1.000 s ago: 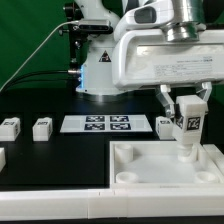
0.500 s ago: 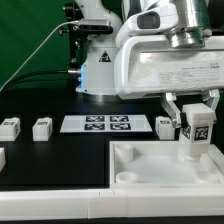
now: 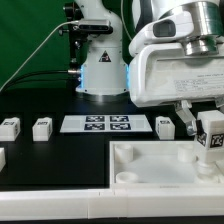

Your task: Assemble one leg

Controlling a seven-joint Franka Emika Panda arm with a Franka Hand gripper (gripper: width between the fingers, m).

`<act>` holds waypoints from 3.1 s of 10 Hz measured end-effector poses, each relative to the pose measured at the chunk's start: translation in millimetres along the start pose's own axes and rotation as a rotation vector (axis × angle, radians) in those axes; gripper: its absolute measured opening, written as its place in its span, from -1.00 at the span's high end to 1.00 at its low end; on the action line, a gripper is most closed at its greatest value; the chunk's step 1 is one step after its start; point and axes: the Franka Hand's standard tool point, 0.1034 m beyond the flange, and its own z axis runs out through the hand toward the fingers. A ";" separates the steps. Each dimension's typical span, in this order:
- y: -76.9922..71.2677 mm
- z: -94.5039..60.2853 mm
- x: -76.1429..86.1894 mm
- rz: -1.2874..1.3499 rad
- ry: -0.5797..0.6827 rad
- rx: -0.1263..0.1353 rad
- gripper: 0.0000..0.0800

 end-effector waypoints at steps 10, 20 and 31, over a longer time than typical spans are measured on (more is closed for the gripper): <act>4.2 7.3 1.1 -0.008 0.009 -0.004 0.26; -1.8 13.0 -6.9 -0.016 0.101 -0.020 0.26; 0.3 9.6 -6.4 -0.018 0.104 -0.023 -0.61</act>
Offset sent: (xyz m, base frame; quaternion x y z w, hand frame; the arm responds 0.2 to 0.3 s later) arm 0.0050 -0.0012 -0.0028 -0.0031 0.0011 -0.0073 1.0000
